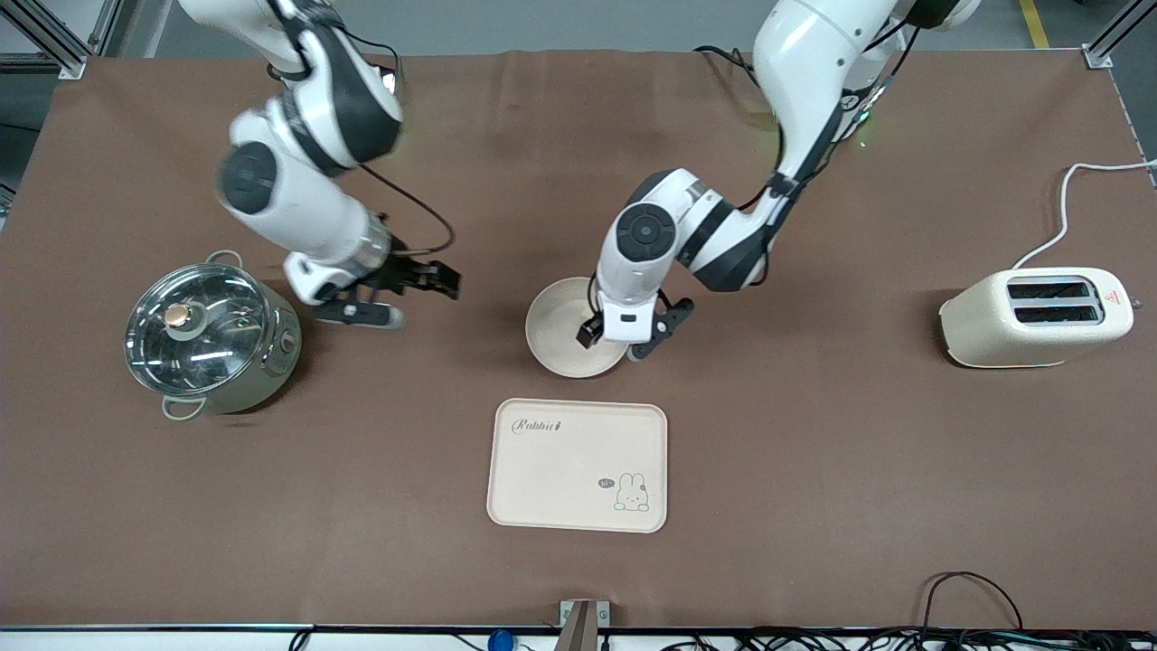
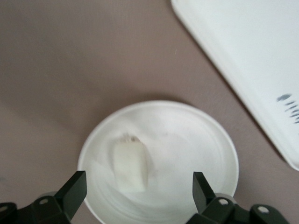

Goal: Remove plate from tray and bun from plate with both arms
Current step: 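Grasp the white bun on the plate with the left gripper while the right gripper withdraws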

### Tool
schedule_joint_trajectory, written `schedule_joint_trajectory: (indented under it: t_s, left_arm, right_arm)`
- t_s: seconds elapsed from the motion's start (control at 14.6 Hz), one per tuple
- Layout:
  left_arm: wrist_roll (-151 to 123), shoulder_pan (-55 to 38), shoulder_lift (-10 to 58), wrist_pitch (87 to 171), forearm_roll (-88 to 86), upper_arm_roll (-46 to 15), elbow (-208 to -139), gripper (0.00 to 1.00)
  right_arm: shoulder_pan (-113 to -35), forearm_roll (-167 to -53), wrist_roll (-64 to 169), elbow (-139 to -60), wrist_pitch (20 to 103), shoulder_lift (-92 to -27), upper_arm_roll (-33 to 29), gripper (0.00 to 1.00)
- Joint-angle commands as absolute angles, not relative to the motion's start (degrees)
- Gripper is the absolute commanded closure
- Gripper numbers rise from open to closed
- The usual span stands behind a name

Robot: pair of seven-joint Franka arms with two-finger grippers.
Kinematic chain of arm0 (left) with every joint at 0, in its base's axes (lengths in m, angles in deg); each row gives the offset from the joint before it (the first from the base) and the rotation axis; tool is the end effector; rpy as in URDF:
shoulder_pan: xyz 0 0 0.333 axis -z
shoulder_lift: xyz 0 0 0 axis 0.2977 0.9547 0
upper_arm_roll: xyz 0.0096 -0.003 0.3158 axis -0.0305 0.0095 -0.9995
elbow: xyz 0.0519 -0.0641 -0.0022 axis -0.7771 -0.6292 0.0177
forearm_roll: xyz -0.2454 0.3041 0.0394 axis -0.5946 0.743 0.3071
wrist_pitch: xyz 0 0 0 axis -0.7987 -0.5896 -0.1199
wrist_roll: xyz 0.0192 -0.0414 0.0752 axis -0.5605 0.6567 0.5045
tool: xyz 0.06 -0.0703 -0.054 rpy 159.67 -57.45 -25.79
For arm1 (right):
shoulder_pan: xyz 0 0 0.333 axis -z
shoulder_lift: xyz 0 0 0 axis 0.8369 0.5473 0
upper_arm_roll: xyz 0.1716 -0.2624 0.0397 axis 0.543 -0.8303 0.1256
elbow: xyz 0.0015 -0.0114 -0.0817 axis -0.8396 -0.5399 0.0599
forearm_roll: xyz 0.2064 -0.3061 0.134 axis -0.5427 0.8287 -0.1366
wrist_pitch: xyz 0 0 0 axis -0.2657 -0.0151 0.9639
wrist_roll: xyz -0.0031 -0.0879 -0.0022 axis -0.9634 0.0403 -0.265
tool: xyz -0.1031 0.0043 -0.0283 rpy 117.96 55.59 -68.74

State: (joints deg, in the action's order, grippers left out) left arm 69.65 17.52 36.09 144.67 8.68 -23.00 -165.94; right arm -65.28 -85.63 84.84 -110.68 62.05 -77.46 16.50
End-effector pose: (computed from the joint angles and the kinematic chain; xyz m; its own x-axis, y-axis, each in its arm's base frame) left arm 0.5012 -0.4858 0.2490 0.6832 0.7220 -0.1092 0.7288 -0.6834 0.0419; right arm 0.5386 0.2225 0.4464 0.9769 -0.1877 -0.1018 -0.2043 -0.9604 -0.1896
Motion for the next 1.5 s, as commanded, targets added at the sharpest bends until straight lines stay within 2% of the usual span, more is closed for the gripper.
schedule_joint_trajectory:
  t_s: [0.0, 0.27, 0.48, 0.61, 0.75, 0.89, 0.96, 1.02, 1.09, 1.43]
  left_arm:
    - [74.77, 19.59, 38.33, 147.87, 9.61, -23.77, -166.09, 0.00]
    - [79.71, 20.21, 39.04, 147.87, 11.12, -23.68, -167.24, 0.01]
    - [79.71, 20.30, 40.53, 147.96, 11.20, -23.68, -166.71, 0.10]
    - [79.71, 20.74, 40.71, 147.96, 11.29, -23.68, -166.97, 0.15]
    - [79.01, 20.65, 40.97, 147.87, 11.38, -23.68, -166.89, 0.29]
    - [78.74, 20.56, 41.58, 147.96, 11.38, -23.59, -166.54, 0.61]
    - [78.74, 20.56, 41.76, 147.96, 11.38, -23.68, -166.45, 0.71]
    - [78.66, 20.39, 41.68, 147.96, 11.38, -23.68, -166.36, 0.76]
    - [78.48, 20.13, 41.41, 147.96, 11.38, -23.68, -165.49, 0.78]
    - [74.63, 17.77, 38.34, 147.17, 11.38, -24.64, -162.14, 0.78]
  right_arm:
    - [-60.08, -78.86, 84.40, -102.36, 53.15, -77.95, 17.35, 0.00]
    - [-53.94, -71.36, 79.25, -94.34, 50.22, -77.86, 17.26, 0.00]
    - [-47.00, -71.18, 66.33, -91.52, 49.69, -77.86, 16.73, 0.00]
    - [-47.06, -71.09, 59.12, -89.94, 46.98, -78.12, 12.89, 0.00]
    - [-49.25, -71.18, 52.44, -88.36, 45.04, -78.21, 7.70, 0.00]
    - [-51.10, -71.18, 49.69, -86.69, 44.16, -78.21, 3.65, 0.00]
    - [-51.11, -71.18, 48.98, -85.64, 42.67, -78.21, 3.29, 0.00]
    - [-51.19, -71.09, 48.28, -84.32, 41.61, -78.12, 3.28, 0.00]
    - [-51.37, -71.01, 48.27, -83.00, 40.56, -78.12, 3.28, 0.00]
    - [-54.44, -70.92, 48.63, -81.76, 37.21, -78.12, 2.24, 0.00]
